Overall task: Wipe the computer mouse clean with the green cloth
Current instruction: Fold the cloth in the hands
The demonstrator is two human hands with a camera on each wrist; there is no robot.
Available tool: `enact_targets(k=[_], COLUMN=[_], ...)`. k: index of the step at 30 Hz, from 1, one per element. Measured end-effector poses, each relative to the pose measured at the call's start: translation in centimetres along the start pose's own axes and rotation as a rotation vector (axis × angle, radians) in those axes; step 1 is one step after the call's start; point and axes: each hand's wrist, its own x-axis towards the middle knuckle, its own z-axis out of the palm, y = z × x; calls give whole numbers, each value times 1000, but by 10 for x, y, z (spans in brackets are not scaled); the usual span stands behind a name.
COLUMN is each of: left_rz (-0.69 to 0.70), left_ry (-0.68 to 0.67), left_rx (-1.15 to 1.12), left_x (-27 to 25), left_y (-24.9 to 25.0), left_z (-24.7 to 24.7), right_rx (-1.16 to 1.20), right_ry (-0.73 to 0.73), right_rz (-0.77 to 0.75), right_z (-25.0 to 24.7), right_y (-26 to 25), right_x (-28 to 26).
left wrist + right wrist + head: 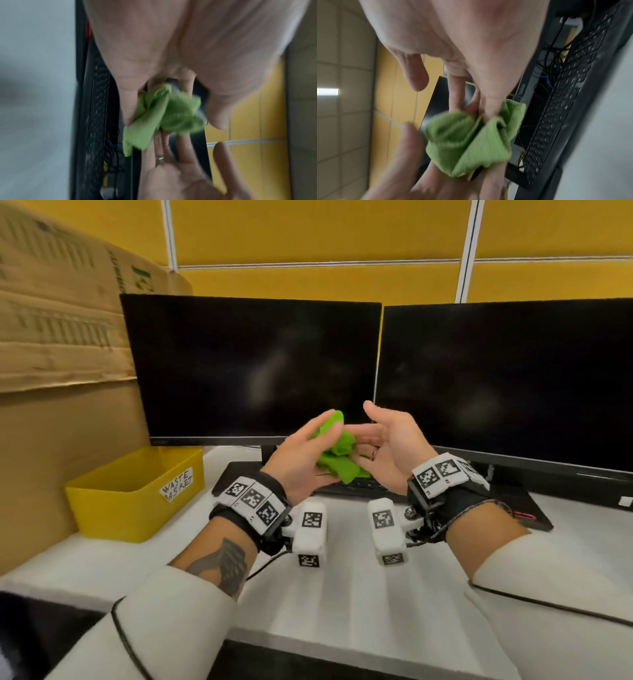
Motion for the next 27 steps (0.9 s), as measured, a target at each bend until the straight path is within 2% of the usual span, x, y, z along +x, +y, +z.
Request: enact_targets(k=[2, 4, 8, 10, 12, 15, 17, 19, 22, 27], left_rz=[102, 150, 236, 208, 129, -78, -250, -386, -552, -634], left_ry=[123, 245, 494, 593, 671, 732, 668, 545, 513, 596], left_rx=[126, 236, 572, 901, 1204, 1403, 1528, 1640, 1632, 1339], left_x=[-12, -25, -52, -64, -75, -81, -82, -80, -80, -74], left_y=[5, 12, 45, 69, 91, 107, 102, 89, 77, 79], left_z=[-14, -34, -89, -123, -153, -183, -198, -213, -222, -216], right_rx=[-186, -312, -409, -480, -576, -707, -783, -855, -911, -959], right_ry=[-139, -173, -71, -20, -44, -75, -75, -106, -178, -199], right_rz=[54, 58, 36, 18, 57, 127, 122, 103, 88, 118], right_z=[22, 45, 71, 75, 79, 85, 93, 102, 109, 98], right_y=[6, 8, 12, 21, 33, 50, 60, 67, 76, 86], right_x=[-3, -6, -3, 3, 6, 11, 15, 17, 23, 29])
